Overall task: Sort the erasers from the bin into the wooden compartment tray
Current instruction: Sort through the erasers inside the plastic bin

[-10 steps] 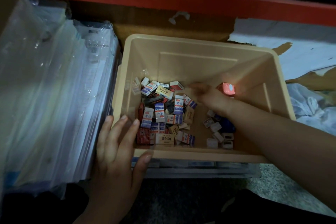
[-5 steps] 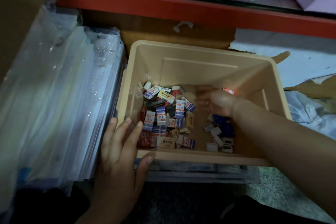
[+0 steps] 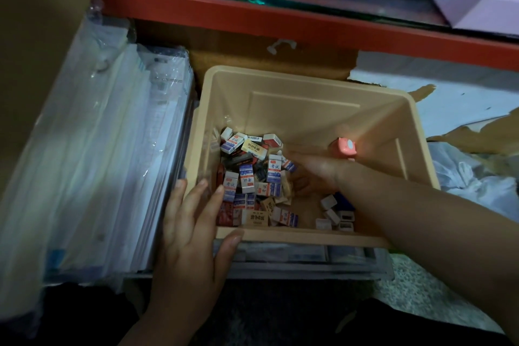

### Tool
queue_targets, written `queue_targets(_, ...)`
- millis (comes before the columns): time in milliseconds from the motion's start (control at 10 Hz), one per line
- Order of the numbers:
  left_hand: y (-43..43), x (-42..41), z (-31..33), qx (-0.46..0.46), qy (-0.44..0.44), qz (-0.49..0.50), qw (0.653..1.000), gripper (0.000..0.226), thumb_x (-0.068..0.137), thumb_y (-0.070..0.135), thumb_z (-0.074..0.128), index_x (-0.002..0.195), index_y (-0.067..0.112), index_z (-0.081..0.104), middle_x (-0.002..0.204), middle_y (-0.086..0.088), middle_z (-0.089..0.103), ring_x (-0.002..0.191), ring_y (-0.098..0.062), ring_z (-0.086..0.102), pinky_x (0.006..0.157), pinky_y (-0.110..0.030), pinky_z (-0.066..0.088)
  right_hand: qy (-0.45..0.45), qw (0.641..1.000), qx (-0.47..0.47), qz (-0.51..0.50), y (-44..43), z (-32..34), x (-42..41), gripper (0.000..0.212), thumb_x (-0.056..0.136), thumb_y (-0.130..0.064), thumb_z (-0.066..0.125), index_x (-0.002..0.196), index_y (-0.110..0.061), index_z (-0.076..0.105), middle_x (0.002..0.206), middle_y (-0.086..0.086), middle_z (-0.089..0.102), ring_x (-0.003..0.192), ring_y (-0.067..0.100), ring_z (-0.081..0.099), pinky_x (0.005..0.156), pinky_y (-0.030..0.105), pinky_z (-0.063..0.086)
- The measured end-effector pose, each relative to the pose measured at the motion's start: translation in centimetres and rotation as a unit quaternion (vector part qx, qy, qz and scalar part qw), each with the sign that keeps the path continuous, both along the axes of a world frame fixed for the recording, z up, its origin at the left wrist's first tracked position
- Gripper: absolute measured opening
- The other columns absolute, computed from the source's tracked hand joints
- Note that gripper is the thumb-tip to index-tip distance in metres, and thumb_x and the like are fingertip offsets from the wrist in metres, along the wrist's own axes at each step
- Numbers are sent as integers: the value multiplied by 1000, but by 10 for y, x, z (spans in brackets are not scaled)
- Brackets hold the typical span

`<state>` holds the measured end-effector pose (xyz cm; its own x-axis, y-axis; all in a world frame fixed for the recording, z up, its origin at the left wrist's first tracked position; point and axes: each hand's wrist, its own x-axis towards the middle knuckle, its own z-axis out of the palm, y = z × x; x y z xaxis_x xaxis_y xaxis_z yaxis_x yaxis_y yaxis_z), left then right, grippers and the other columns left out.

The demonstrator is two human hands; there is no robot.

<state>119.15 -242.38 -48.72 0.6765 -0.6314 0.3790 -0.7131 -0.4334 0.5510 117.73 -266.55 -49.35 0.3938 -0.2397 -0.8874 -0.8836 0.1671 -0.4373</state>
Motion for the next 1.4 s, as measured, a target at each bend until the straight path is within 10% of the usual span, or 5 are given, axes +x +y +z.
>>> queue_targets(500,-1,1,0,-16,14,-3,1000,50,96,49,25,125,12,41,132,-10,35,140,-6,4,114,-20,5,-157,980,-80,97,35,-17,12,28,82,3,61,92,-21,50,98,-3,60,105,18,53,65,7,48)
queue_targets(700,0,1,0,-14,15,-5,1000,50,96,49,25,126,12,40,133,-10,35,141,-6,3,114,-20,5,-176,974,-101,104,31,-31,13,41,78,-2,67,117,-6,52,126,15,57,117,25,54,96,30,45)
queue_targets(1000,0,1,-1,-11,4,-3,1000,49,96,50,24,124,13,41,131,-10,35,140,-6,3,114,-20,6,-103,974,-174,102,26,-47,15,8,89,-7,50,82,-8,52,73,8,52,65,15,51,42,7,37)
queue_targets(1200,0,1,-1,-3,5,-2,1000,49,96,50,24,124,15,42,131,-9,35,140,-5,2,114,-19,6,-113,958,-226,136,15,-41,18,29,86,-4,52,113,6,53,114,31,58,107,42,56,94,54,45)
queue_targets(1400,2,2,-1,6,5,-4,1000,49,96,51,23,125,16,42,133,-9,34,141,-4,0,113,-19,6,-113,942,-260,180,0,-6,16,29,90,-14,51,119,-7,53,115,8,59,104,23,58,86,27,46)
